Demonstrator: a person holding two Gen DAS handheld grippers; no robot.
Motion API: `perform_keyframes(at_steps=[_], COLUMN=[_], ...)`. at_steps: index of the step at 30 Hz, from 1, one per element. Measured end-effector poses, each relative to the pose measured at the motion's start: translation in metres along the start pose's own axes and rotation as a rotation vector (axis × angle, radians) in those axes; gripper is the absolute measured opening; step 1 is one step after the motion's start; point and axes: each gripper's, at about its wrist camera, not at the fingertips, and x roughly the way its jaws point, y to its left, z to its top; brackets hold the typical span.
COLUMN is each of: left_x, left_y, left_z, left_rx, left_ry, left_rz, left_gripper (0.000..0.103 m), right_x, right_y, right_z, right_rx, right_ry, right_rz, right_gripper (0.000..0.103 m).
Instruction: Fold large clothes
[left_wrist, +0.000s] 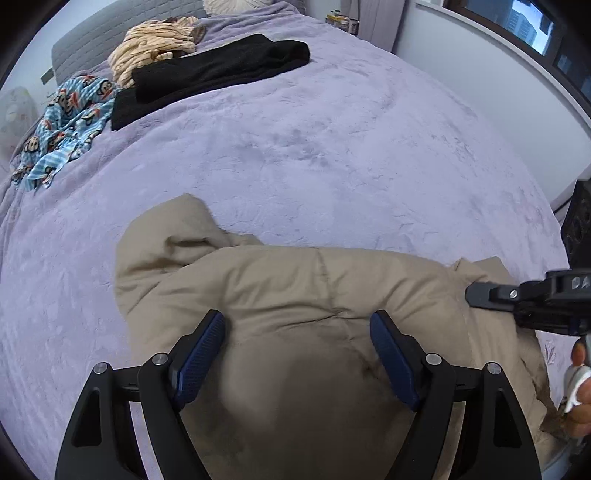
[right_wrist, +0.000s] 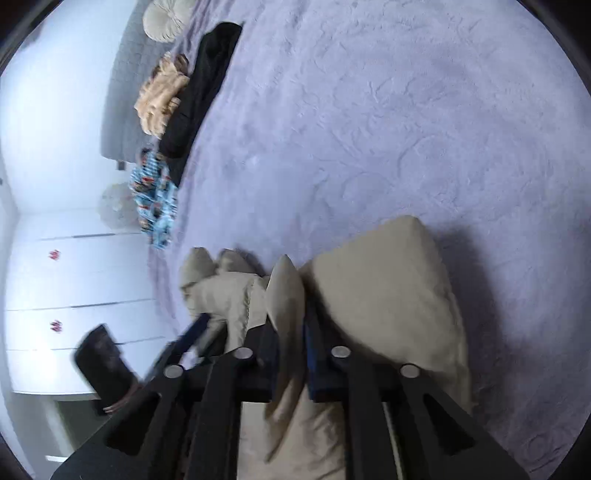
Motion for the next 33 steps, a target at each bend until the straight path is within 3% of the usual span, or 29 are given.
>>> perform_keyframes(at_steps=[5, 9, 14, 17, 20, 24, 27, 31, 33], left_x=[-0.031, -0.018, -0.008, -0.013, -0.016, -0.024, -0.037, -0.063, -0.072], left_y=[0.043, 0.050, 0.052, 0.053, 0.054, 0.056, 0.055, 0.053, 0.051], left_z=[-0.022, -0.048, -0.053, -0.055, -0.056, -0.056, -0.059, -0.070, -0.080], left_rx=[-0.131, -0.162, -0.194, -0.188, -0.193, -0.211, -0.214, -0.171, -0.156], left_ry=[-0.031, 0.035, 0.063, 0.062, 0.064, 0.066, 0.070, 0.065, 0.081], left_rz=[0.059, 0.037, 0.049, 0.061, 0.073, 0.083, 0.088, 0.096, 0.090], left_gripper=[0.081, 0.083, 0.085, 0.085, 0.085, 0.085, 0.085, 0.085, 0.085], right_x=[-0.001, 0.007, 0.004, -0.028, -0.055, -0.054, -0.039, -0.038, -0.036], right_y=[0.001, -0.015, -0.004, 0.023, 0.044, 0.042, 0.018, 0.000, -0.004], right_z=[-0.017, -0.019, -0.017, -0.041, -0.071, -0.108, -0.120, -0.118, -0.118], right_rx=[-0.127, -0.083, -0.102, -0.233, -0.324, -0.377, -0.339, -0.249, -0.250], right_ry=[-0.001, 0.005, -0.003, -0.032, -0.042, 0.051, 0.095, 0.069, 0.057], right_rz=[-0.211, -0.198, -0.231, -0.270, -0.211, -0.214, -0.252, -0.223, -0.267], right_gripper=[0.004, 0.002, 0.004, 0.005, 0.009, 0.008, 0.008, 0.008, 0.008])
